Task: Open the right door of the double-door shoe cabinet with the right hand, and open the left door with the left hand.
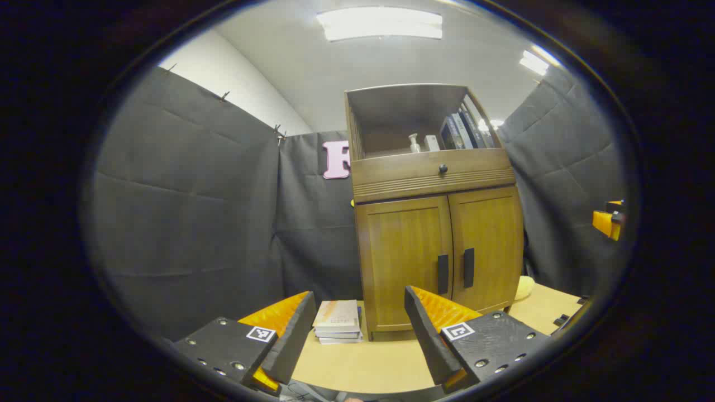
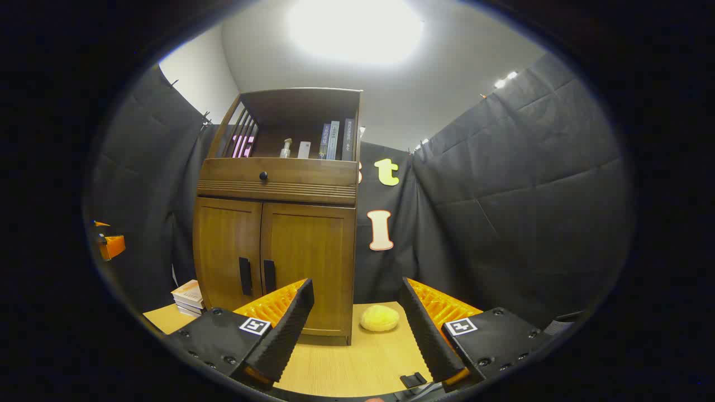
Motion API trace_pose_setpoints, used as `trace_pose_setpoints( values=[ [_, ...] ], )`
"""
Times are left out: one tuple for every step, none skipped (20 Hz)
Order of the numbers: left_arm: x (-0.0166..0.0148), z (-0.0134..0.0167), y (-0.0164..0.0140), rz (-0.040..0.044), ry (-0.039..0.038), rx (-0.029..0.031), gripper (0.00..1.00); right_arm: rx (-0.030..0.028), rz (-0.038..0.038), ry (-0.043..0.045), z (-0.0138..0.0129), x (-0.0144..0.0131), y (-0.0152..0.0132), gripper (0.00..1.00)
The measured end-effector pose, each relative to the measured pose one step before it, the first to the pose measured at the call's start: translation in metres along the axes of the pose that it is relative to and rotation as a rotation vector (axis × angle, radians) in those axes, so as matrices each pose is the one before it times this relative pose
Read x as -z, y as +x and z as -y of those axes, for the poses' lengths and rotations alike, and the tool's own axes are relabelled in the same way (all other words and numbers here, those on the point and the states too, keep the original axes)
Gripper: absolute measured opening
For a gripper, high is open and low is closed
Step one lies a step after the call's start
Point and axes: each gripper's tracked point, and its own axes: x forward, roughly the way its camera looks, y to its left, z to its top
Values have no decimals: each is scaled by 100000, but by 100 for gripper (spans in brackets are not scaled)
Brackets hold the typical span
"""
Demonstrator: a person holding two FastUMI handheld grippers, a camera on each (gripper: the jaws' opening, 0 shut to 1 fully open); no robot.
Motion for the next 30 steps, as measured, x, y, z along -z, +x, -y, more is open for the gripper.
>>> trace_pose_setpoints(
  values=[
    [145, -109, -99, -636, -505, -332, 94, -116, -368, -150, 64, 128, -19, 96],
    [7, -24, 19, -522, -543, -157, 94, 118, -213, -310, 241, 86, -54, 97],
    [22, -16, -81, -183, -447, -192, 94, 182, 176, -192, 115, -64, 55, 97],
    [-58, -54, 39, -63, -242, -352, 94, 10, 1, 212, 57, -36, 114, 96],
    [89, 14, -62, -210, -17, -410, 94, -202, -97, 452, 11, -36, 5, 97],
    [-27, 1, -77, 118, -211, -280, 94, -246, -114, 332, -150, -8, 92, 97],
    [42, 45, -26, 198, -118, -48, 94, -202, -3, -93, -86, -92, 88, 97],
    [-21, -93, -69, 309, 145, -264, 94, -86, 79, -373, 136, 25, 142, 97],
    [-96, 2, 8, 312, 286, -5, 94, -89, -150, -336, 35, 59, 13, 97],
    [35, -47, -77, 108, 349, -81, 94, -286, -148, -53, -105, 85, -10, 97],
    [-88, -8, 34, 77, 209, 57, 94, -241, -198, 268, -129, -54, 91, 96],
    [-14, 26, -31, 91, 63, 289, 94, -234, -16, 438, -42, 47, 69, 97],
    [-32, -4, 35, 73, 32, 214, 94, -180, 89, 328, -107, -17, 100, 97],
    [53, 12, 70, 197, 101, 269, 94, -140, 44, 221, -50, 36, 78, 97],
    [-6, -34, 76, 44, 256, -2, 94, -221, 12, 98, -68, -15, 122, 97],
    [-38, 9, -8, 54, 130, 57, 94, -188, -78, 70, -159, 99, 209, 96],
    [-64, -27, 19, 41, 16, -76, 94, -351, -9, 279, -234, -7, 247, 96],
    [80, 22, 7, 8, -58, -94, 94, -495, 76, 435, -291, -37, 324, 96],
    [-40, -42, 10, 104, -1, -155, 94, -641, 59, 280, -350, -54, 302, 96],
    [-9, -65, -26, 63, 119, -288, 94, -484, 240, 67, -200, 125, 333, 97],
    [-51, -50, -16, -37, 306, -271, 94, -470, 143, 84, -285, -10, 510, 97],
    [-116, -83, -102, 27, 301, -459, 94, -800, -70, 374, -394, 70, 376, 97],
    [-113, -56, -96, -88, 211, -362, 94, -799, -22, 733, -427, 44, 459, 97],
    [19, -79, -154, -100, 144, -431, 94, -868, 99, 954, -382, 27, 587, 98],
    [-64, -98, -74, -110, 149, -582, 94, -769, 132, 898, -425, -79, 528, 98],
    [-72, -113, -168, -169, 111, -701, 94, -1014, 222, 1033, -522, 23, 547, 98],
    [-116, -91, -113, -93, 9, -725, 94, -865, 212, 725, -479, -32, 547, 98],
    [5, -137, -163, -114, 10, -850, 94, -847, 200, 587, -401, 54, 562, 98],
    [-71, -195, -132, -90, 56, -739, 94, -768, -37, 287, -441, 19, 599, 98],
    [135, -238, -232, -13, 118, -825, 94, -616, 59, 109, -289, 173, 581, 98]
  ],
)
